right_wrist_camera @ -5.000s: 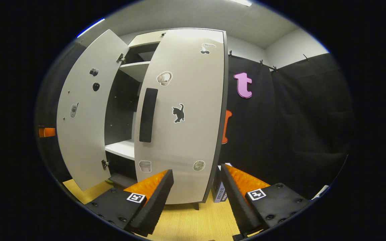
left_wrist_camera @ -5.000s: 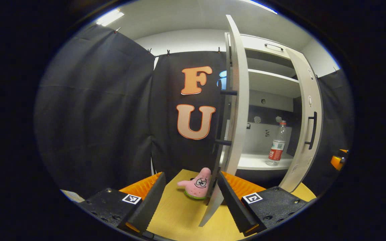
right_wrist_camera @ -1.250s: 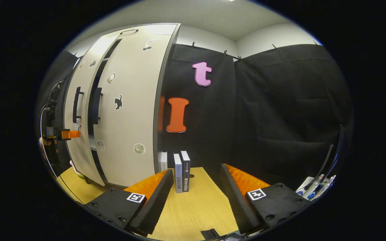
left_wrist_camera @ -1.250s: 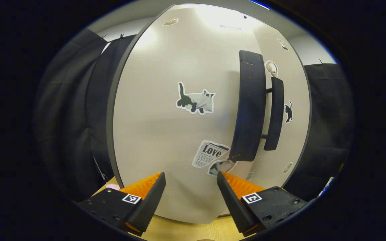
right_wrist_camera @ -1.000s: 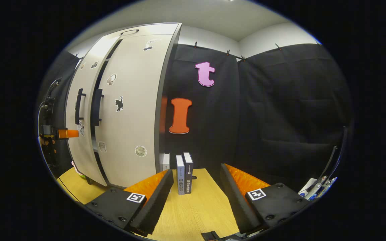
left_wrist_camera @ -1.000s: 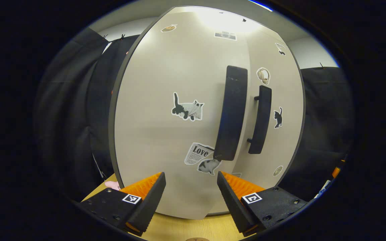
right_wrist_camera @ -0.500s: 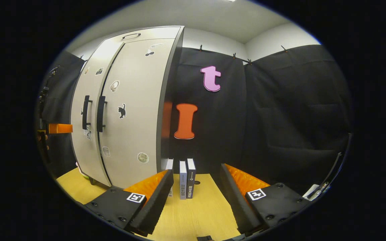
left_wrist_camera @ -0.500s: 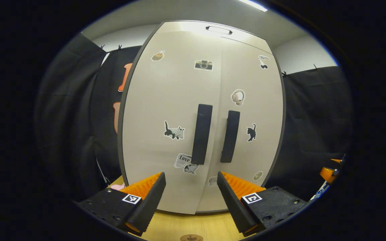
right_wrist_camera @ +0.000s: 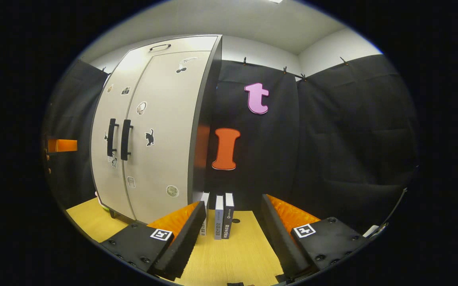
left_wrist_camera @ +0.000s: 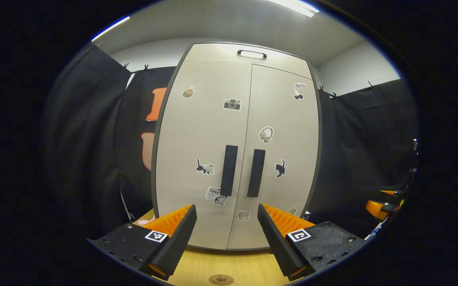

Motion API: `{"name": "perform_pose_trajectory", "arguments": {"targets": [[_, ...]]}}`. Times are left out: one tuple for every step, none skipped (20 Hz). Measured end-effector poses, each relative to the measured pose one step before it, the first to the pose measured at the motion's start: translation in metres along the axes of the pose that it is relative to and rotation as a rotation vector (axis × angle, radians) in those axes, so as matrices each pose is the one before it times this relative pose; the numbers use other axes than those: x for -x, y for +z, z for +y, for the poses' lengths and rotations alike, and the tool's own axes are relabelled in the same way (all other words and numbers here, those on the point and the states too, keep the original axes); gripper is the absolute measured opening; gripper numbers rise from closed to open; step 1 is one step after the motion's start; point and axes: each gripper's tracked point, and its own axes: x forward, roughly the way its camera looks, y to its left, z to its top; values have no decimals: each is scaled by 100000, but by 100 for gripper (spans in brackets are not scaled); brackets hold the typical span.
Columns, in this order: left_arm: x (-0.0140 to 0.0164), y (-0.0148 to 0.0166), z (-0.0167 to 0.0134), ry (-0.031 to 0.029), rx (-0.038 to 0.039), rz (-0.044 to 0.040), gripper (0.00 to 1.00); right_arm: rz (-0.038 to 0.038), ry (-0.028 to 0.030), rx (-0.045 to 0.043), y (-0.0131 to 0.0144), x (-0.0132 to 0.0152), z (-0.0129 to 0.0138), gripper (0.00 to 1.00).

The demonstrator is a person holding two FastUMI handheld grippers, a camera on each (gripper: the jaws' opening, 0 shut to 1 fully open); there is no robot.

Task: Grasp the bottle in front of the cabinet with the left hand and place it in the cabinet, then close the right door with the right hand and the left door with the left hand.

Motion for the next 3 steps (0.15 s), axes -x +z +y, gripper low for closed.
{"name": "perform_pose_trajectory", "arguments": {"targets": [[400, 67, 97, 937, 165, -195, 94, -58, 993, -156, 98, 67, 19, 95], [272, 148, 45, 934, 336, -368, 94, -237, 960, -64, 38, 137, 41, 95], [384, 87, -47, 638, 516, -600, 94, -496, 648, 188, 151, 109, -84, 95]]}}
